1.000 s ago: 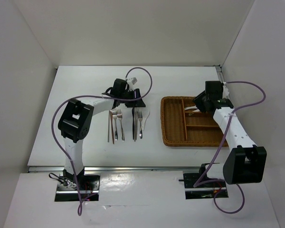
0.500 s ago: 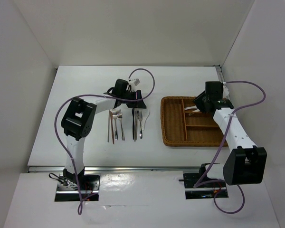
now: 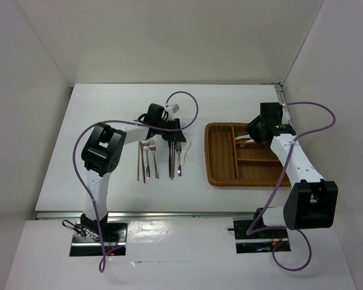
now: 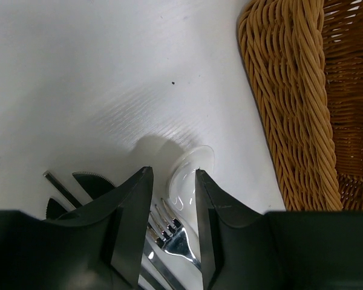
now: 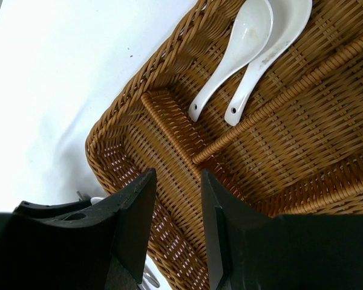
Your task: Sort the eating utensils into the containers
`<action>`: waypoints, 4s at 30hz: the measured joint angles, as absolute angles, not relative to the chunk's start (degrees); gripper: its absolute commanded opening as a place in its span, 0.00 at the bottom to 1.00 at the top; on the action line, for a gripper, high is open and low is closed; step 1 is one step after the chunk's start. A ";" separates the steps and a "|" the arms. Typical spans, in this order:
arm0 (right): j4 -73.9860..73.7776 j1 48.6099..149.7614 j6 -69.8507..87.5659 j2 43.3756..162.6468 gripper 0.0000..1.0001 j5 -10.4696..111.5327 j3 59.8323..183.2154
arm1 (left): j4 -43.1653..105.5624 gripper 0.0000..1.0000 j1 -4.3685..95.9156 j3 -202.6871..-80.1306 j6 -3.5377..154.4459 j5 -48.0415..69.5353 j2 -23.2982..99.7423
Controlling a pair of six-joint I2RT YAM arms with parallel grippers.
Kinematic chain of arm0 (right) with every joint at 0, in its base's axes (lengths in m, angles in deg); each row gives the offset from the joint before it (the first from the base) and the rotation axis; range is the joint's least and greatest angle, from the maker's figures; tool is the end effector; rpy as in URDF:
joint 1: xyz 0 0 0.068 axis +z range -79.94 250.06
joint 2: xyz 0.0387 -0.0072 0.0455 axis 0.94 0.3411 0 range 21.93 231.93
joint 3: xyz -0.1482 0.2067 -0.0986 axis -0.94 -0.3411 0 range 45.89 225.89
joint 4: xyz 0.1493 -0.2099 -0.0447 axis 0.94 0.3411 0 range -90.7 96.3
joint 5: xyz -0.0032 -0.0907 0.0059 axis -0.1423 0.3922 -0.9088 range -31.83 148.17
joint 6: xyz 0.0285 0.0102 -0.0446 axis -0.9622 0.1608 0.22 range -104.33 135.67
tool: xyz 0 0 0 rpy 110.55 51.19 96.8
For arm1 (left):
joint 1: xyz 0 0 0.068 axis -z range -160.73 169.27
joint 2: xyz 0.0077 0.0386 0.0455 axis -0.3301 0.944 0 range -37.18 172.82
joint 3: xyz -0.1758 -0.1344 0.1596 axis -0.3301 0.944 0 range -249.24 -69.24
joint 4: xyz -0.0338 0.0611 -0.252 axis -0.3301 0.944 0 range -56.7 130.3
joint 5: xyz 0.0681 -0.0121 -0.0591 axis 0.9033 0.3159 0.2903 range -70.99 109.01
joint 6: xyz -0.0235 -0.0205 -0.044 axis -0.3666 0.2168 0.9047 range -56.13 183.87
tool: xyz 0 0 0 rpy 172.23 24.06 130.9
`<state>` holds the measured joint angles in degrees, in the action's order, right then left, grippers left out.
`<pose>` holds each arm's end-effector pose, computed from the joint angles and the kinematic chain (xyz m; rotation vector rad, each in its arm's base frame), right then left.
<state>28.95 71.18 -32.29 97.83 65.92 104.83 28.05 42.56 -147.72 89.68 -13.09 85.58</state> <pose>0.2826 0.0007 0.2760 1.0082 2.1656 0.2476 0.4162 -0.1997 0.1417 0.2686 2.3415 -1.0733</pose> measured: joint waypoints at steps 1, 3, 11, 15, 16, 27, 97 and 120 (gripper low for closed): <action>28.95 71.18 -32.23 97.83 0.43 65.92 104.83 | 28.02 0.44 42.56 -147.72 89.57 -13.11 85.64; 28.95 71.18 -31.77 97.83 0.42 65.79 104.85 | 28.05 0.33 42.56 -147.72 89.46 -13.26 85.75; 26.61 71.18 -27.75 97.83 0.40 61.13 105.13 | 27.06 0.15 42.56 -147.72 89.94 -14.29 86.47; 25.28 71.18 -25.06 97.83 0.38 57.42 105.13 | 26.67 0.12 42.56 -147.61 91.36 -14.33 86.47; 24.91 71.21 -24.10 97.83 0.38 56.11 105.13 | 26.67 0.12 42.56 -147.61 91.75 -14.33 86.47; 15.49 87.14 -13.47 97.83 0.61 44.15 104.46 | 26.60 0.12 42.56 -147.61 98.51 -16.98 79.37; 38.17 71.40 -61.78 125.70 0.37 76.46 120.96 | 45.14 0.62 39.76 -130.95 93.74 8.75 45.99; 15.16 71.86 -26.13 97.61 0.49 44.81 102.03 | 38.43 0.63 29.78 -121.12 94.18 5.31 48.33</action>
<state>15.16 71.86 -26.13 97.61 44.81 102.03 38.43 29.78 -121.12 94.18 5.31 48.33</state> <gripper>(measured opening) 0.495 0.627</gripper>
